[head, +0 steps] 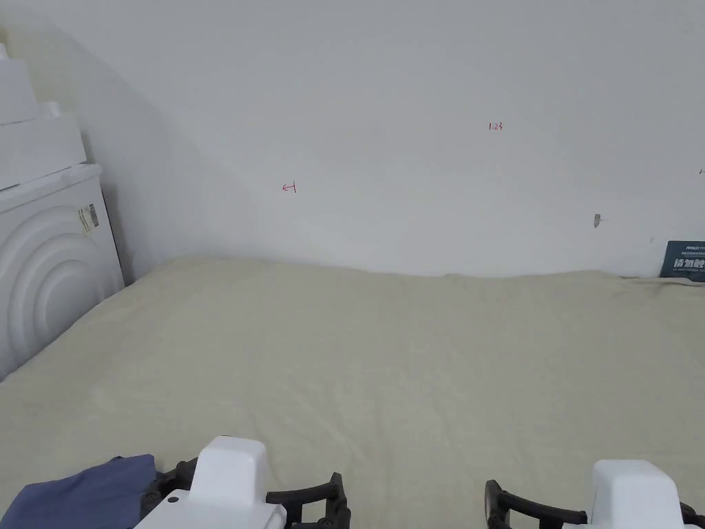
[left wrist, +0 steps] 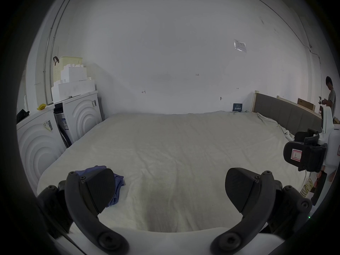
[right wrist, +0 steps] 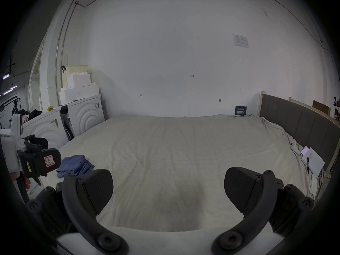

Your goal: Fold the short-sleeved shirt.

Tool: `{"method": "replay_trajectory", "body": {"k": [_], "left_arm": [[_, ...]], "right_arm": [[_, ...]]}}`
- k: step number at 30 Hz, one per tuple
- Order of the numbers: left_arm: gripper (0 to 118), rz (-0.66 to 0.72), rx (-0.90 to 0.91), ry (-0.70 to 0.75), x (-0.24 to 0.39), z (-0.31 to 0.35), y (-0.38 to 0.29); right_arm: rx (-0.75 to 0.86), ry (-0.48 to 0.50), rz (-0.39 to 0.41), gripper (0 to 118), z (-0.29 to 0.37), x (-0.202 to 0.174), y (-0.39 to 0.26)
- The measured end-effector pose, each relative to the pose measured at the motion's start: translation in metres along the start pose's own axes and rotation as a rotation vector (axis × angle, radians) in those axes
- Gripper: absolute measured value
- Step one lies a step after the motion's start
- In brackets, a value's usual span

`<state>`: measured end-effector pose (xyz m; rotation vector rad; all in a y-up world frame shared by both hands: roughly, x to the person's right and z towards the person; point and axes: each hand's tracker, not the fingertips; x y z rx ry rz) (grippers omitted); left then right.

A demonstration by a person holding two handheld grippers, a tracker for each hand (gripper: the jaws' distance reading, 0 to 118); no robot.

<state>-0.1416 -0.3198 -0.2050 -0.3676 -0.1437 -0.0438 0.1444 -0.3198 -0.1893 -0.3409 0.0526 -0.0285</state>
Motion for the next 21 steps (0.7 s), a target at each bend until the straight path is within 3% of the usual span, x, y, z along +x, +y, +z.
{"method": "replay_trajectory", "body": {"k": [8, 21], "left_arm": [[118, -0.018, -0.007, -0.004, 0.0032, -0.0020, -0.0010], [118, -0.028, -0.066, 0.008, 0.0093, -0.0063, -0.0041]], "right_arm": [[-0.003, 0.009, -0.022, 118, 0.0003, 0.0010, -0.0014], [-0.036, -0.005, 0.006, 118, -0.0034, -0.0056, -0.0034]]}}
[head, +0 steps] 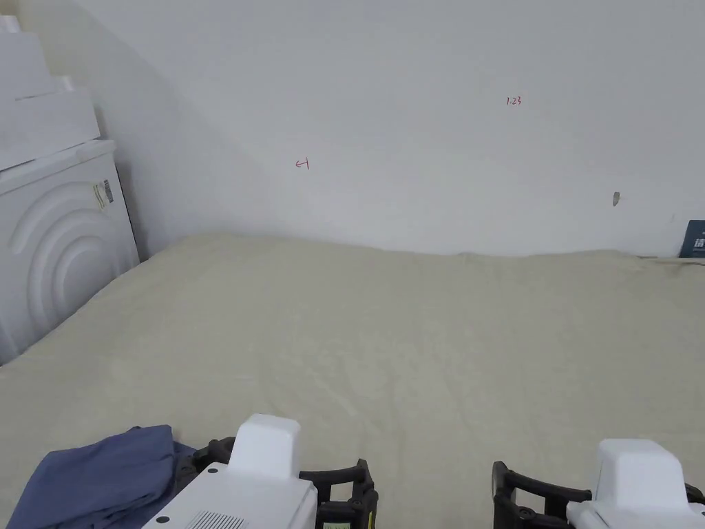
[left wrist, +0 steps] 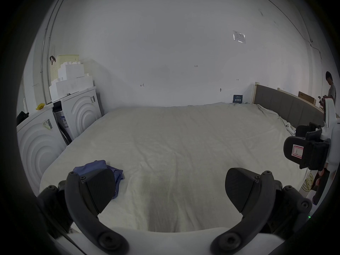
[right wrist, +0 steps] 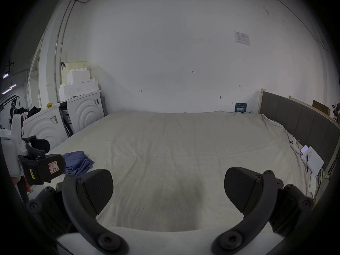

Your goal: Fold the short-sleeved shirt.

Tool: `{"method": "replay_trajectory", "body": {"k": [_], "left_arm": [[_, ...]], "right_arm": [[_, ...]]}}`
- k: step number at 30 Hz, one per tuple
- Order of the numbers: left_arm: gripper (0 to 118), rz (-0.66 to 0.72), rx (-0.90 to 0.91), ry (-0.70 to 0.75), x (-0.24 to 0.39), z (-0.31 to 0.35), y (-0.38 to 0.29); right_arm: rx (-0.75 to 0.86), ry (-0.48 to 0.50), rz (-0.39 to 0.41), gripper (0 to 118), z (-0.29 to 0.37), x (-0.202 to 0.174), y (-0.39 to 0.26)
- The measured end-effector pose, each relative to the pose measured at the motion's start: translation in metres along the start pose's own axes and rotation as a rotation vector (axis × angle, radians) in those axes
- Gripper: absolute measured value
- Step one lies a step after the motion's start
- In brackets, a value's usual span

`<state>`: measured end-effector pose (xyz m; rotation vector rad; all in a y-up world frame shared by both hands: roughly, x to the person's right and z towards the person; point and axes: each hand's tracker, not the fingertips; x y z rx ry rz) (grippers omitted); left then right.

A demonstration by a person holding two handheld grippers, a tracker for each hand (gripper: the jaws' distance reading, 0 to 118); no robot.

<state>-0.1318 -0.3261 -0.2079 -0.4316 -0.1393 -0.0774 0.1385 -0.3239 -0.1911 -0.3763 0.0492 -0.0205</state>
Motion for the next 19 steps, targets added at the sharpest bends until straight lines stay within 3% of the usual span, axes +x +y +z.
{"method": "replay_trajectory", "body": {"k": [19], "left_arm": [[118, -0.029, 0.021, -0.039, 0.010, 0.000, 0.008]], "right_arm": [[0.004, 0.000, 0.017, 118, 0.002, 0.003, 0.008]]}}
